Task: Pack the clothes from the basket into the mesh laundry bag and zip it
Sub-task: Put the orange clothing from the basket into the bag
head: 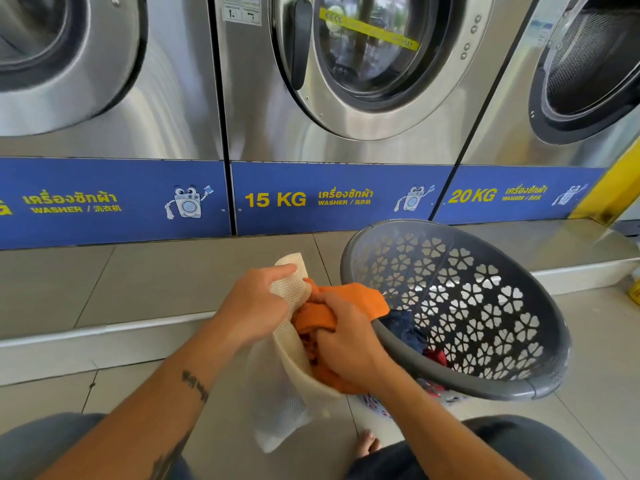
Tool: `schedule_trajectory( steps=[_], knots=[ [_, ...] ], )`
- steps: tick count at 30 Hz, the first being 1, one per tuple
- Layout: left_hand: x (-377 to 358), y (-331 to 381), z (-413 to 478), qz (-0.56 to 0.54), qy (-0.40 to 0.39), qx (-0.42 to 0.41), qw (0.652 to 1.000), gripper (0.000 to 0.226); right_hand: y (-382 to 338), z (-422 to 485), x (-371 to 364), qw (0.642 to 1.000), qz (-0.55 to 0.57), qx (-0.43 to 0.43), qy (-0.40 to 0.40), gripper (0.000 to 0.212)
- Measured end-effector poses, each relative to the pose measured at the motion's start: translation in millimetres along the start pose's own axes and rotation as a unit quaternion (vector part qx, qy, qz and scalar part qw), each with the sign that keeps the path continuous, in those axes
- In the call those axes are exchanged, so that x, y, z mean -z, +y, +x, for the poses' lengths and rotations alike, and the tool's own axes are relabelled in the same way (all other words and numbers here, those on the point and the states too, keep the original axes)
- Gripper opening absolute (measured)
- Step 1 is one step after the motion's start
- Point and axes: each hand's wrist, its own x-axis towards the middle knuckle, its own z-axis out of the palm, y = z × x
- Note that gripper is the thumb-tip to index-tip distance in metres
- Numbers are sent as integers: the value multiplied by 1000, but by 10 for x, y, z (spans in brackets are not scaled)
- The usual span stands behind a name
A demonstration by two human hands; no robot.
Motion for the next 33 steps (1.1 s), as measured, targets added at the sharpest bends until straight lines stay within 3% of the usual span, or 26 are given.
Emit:
schedule_trajectory(
  steps=[4,7,13,19,22,25,29,33],
  knots=[
    [-86,-359,-40,53,-39,29,997,59,309,20,-335,997,-31,-38,-63,50],
    [-55,-727,-75,75,-70,67,992,64,481,-2,-607,987,-48,-53,-143,52],
    [162,-1104,-96,128,-53,76,987,64,526,161,-1239,967,-89,-57,-230,47],
    [272,-1252,-114,153,-63,76,983,63,717,328,-1647,898,-269,-93,-335,60],
    [276,-1297,-127,164,-84,87,979,65,871,364,-1645,893,-289,-113,-326,55],
    [301,-1358,-130,194,-87,95,972,65,877,394,-1630,916,-252,-117,-289,56],
    [358,-1404,-152,242,-84,96,962,58,731,362,-1541,946,-270,-17,-178,51],
    [375,-1466,-158,265,-87,84,957,53,609,286,-1456,935,-338,45,-103,47]
  ],
)
